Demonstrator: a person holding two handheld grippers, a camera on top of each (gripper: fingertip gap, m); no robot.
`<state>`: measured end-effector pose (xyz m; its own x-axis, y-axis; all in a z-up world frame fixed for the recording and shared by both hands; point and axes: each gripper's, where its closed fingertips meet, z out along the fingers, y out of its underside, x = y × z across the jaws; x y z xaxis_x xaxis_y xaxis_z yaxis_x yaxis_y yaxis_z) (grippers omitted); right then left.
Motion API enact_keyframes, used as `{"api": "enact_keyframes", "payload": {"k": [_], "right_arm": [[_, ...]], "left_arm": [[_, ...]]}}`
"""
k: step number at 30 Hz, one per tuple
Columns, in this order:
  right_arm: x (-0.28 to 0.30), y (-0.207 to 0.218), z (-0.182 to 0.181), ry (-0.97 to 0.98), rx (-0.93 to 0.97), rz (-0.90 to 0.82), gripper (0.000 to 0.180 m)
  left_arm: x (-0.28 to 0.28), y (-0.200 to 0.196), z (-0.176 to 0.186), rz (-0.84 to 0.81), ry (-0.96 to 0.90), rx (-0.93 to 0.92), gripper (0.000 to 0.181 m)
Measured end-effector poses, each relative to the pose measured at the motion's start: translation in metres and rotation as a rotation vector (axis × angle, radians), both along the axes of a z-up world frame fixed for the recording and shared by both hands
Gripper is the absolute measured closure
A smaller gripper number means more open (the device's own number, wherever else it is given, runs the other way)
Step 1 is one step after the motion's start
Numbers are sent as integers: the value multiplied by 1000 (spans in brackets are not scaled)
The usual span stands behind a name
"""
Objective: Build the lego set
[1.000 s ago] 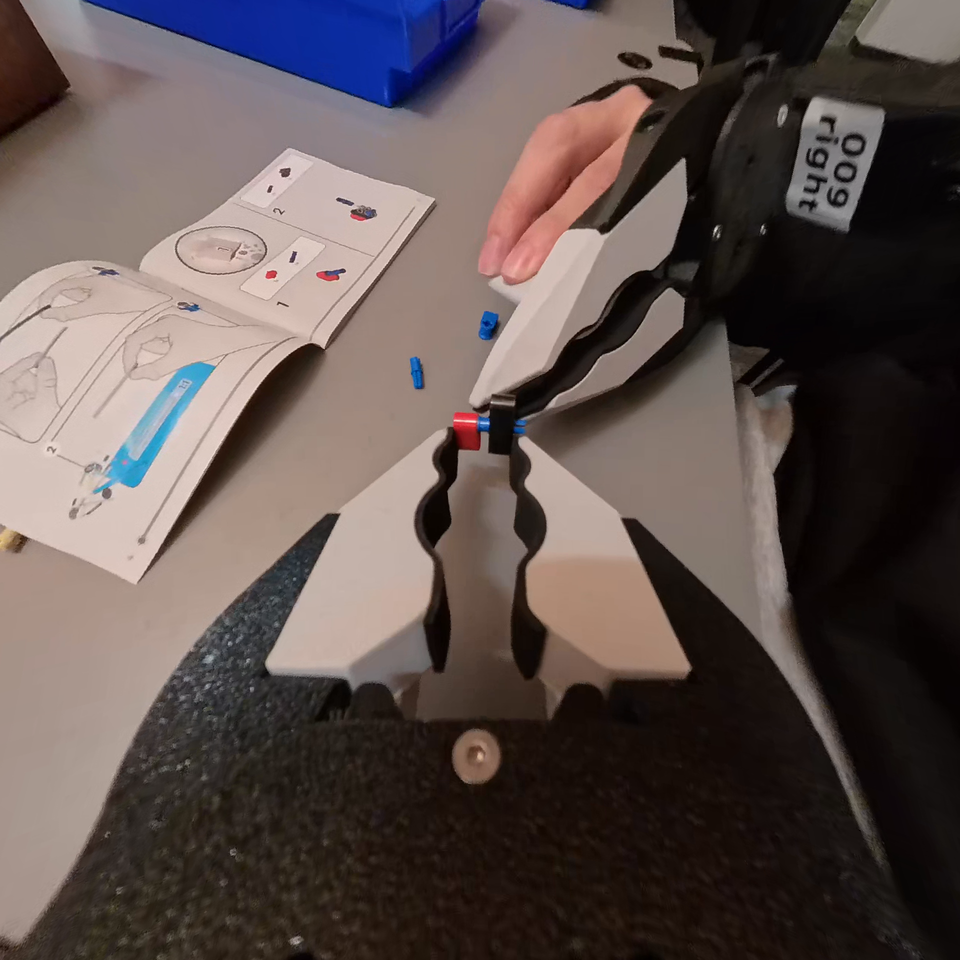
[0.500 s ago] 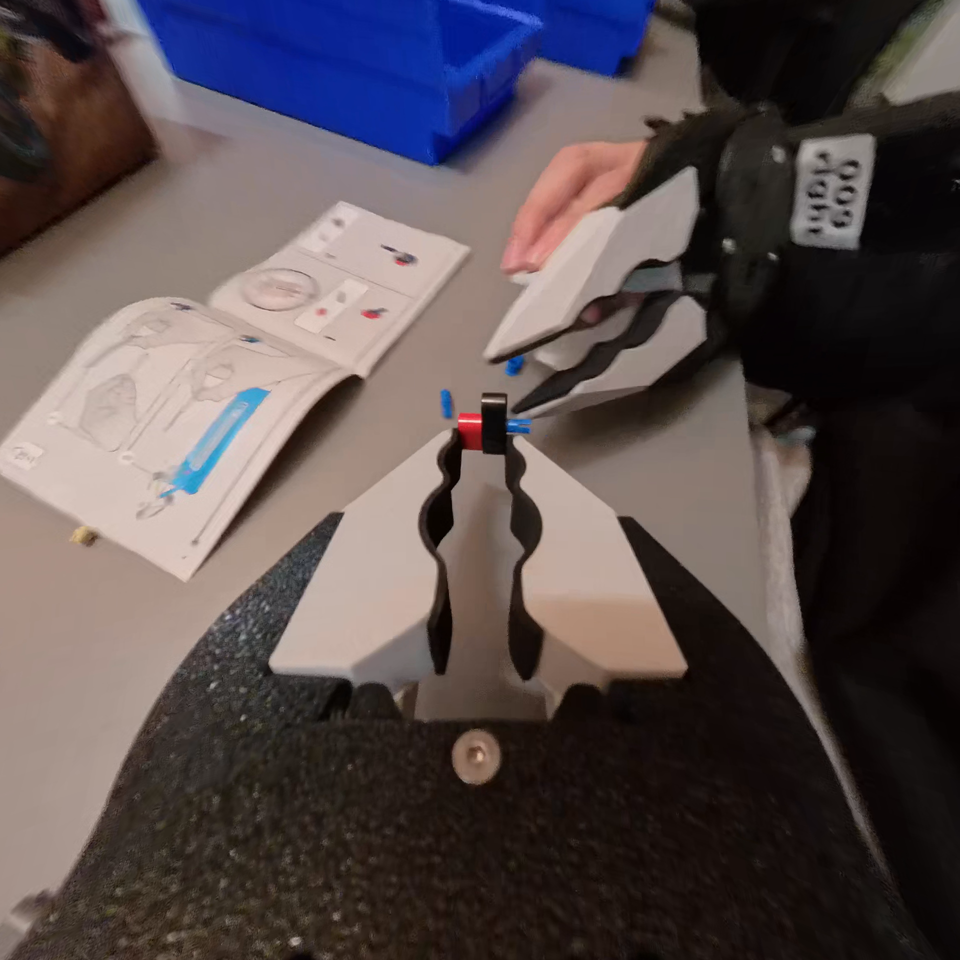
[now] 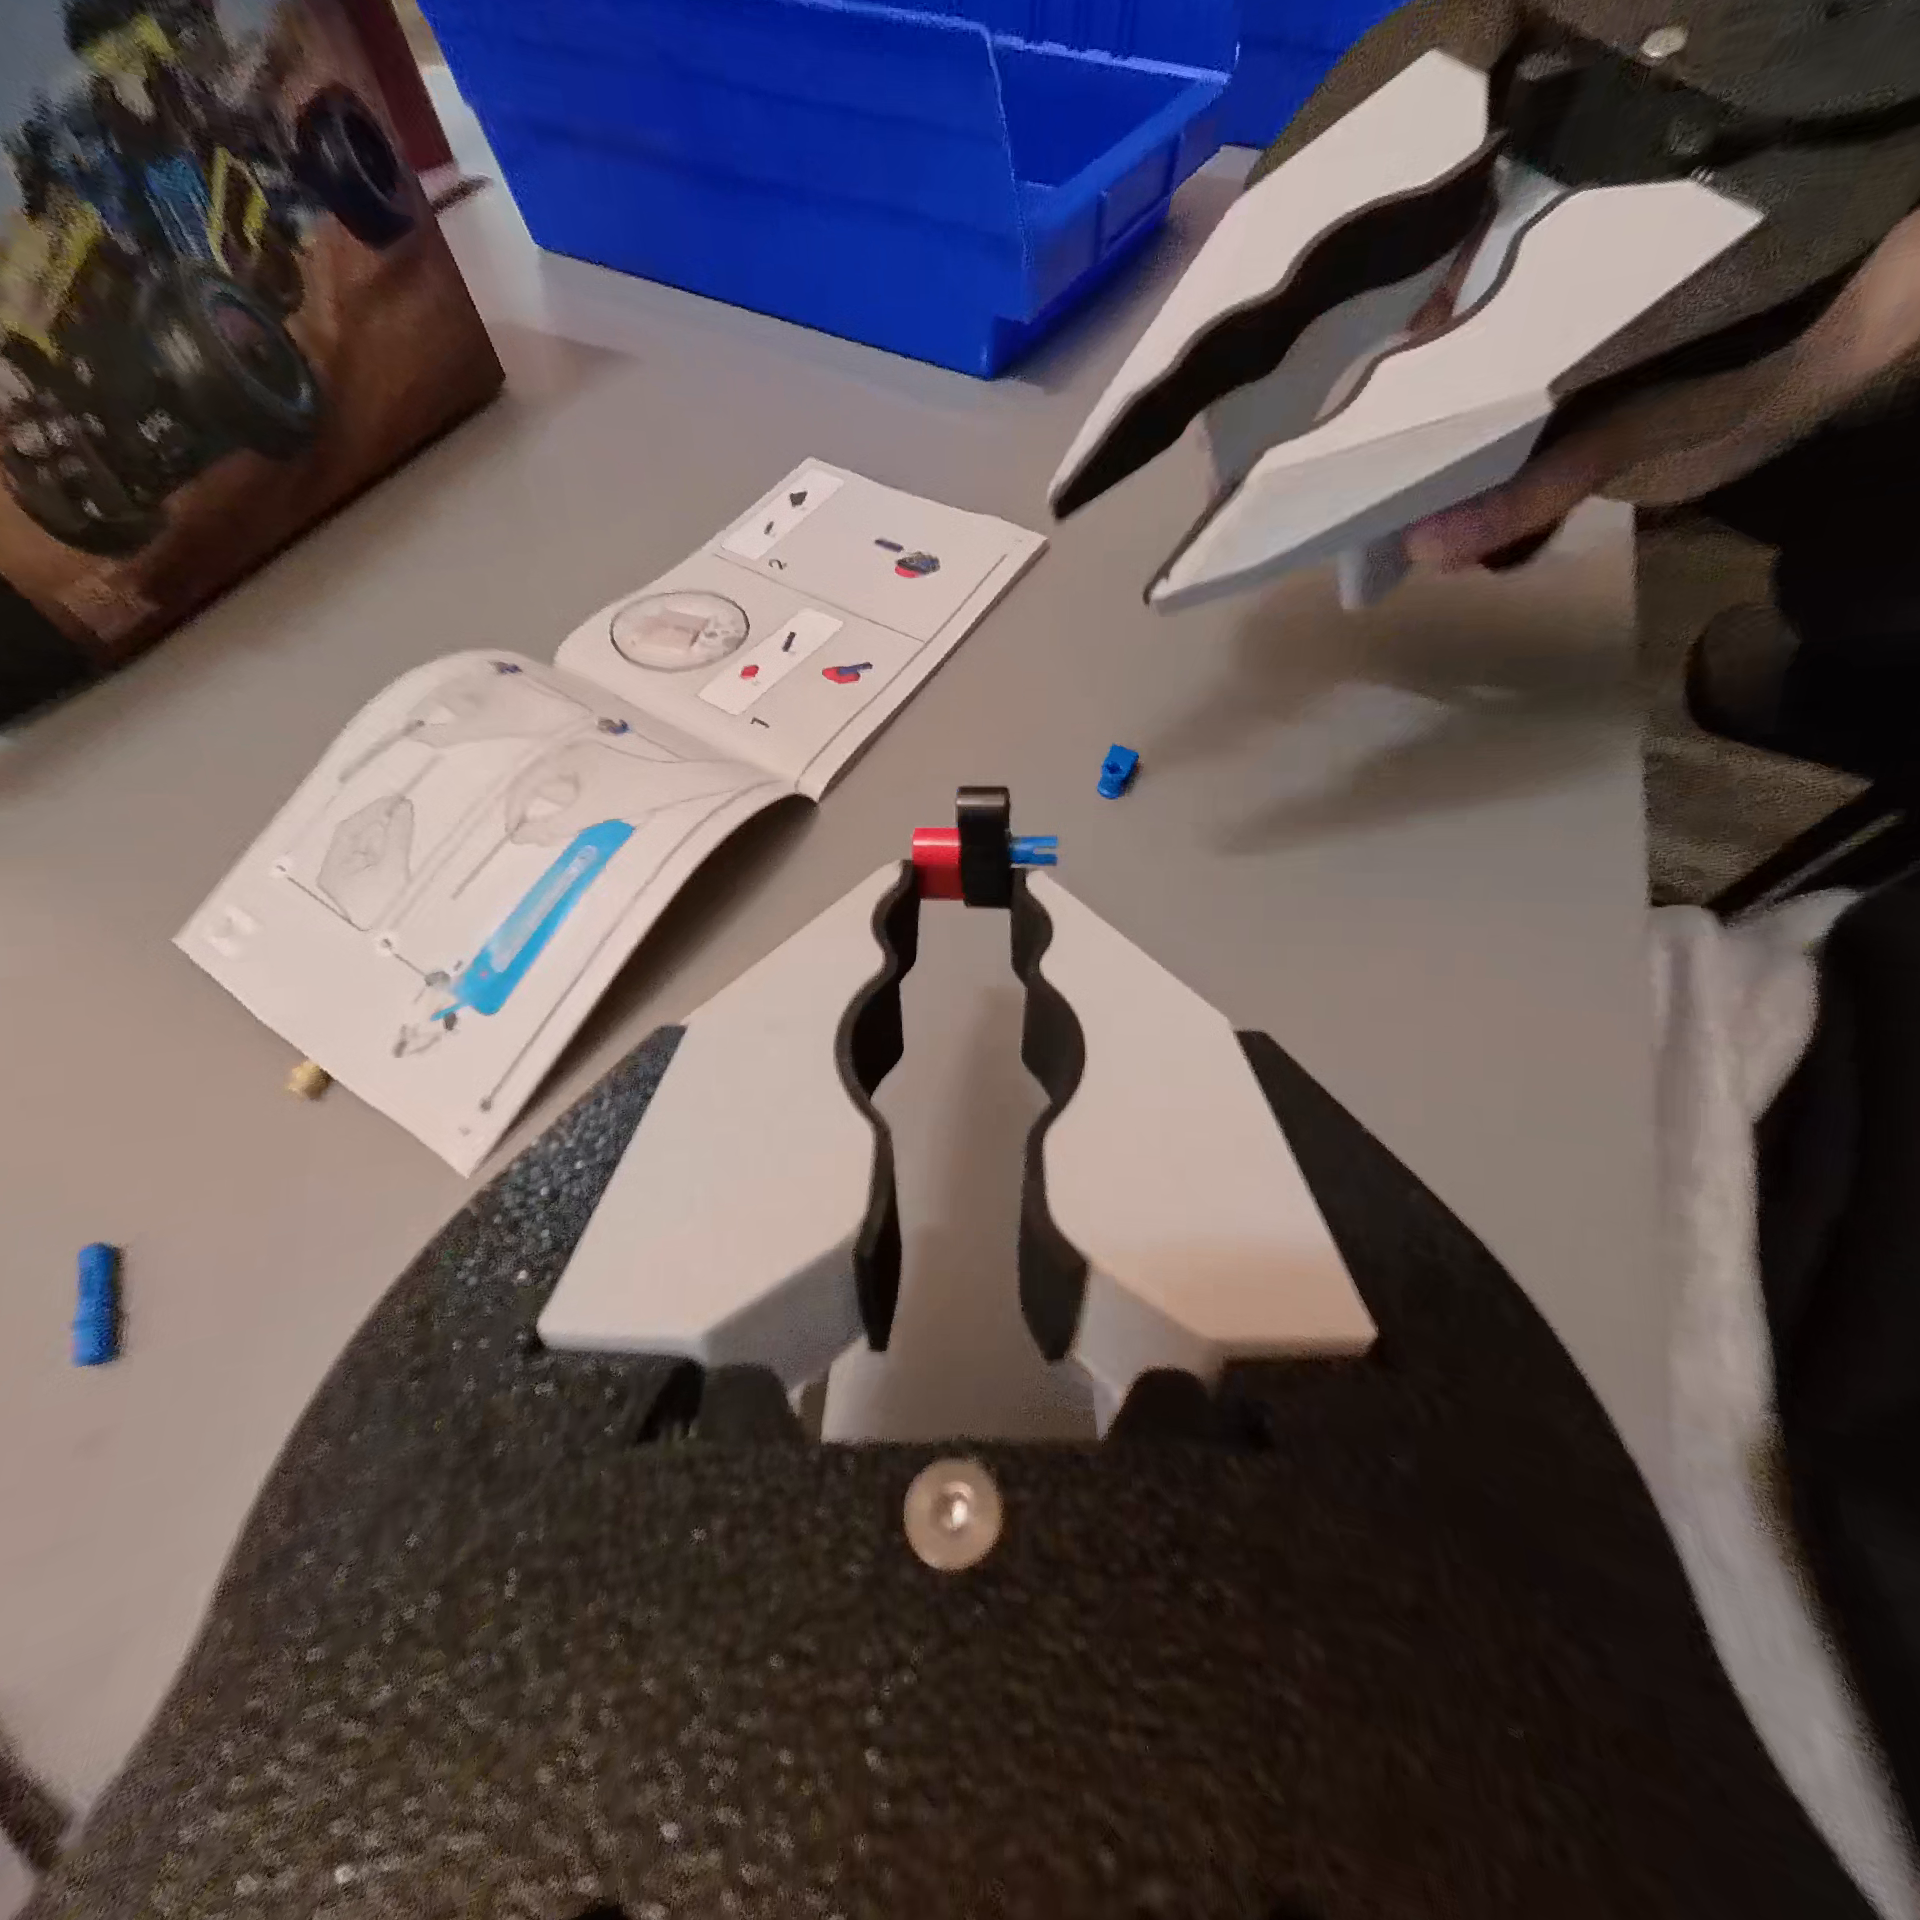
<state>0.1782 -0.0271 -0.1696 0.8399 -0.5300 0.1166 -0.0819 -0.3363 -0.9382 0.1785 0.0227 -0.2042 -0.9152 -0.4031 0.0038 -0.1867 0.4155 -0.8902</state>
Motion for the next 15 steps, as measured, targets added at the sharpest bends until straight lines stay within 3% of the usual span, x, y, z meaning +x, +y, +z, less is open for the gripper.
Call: {"api": "enact_keyframes", "payload": {"k": [2,4,7,15], "right_arm": [[-14,21,1,166,150,72,151],[-19,35,-5,272,181,109,146],[-14,43,-5,287,233,60,141],[-9,44,2,309,359,41,156]], "left_arm": [[-1,-6,6,-1,-95,11,166],[1,-9,11,22,-177,29,166],[3,-11,16,43,-286,63,166],[6,-11,30,67,-625,220,166]]}}
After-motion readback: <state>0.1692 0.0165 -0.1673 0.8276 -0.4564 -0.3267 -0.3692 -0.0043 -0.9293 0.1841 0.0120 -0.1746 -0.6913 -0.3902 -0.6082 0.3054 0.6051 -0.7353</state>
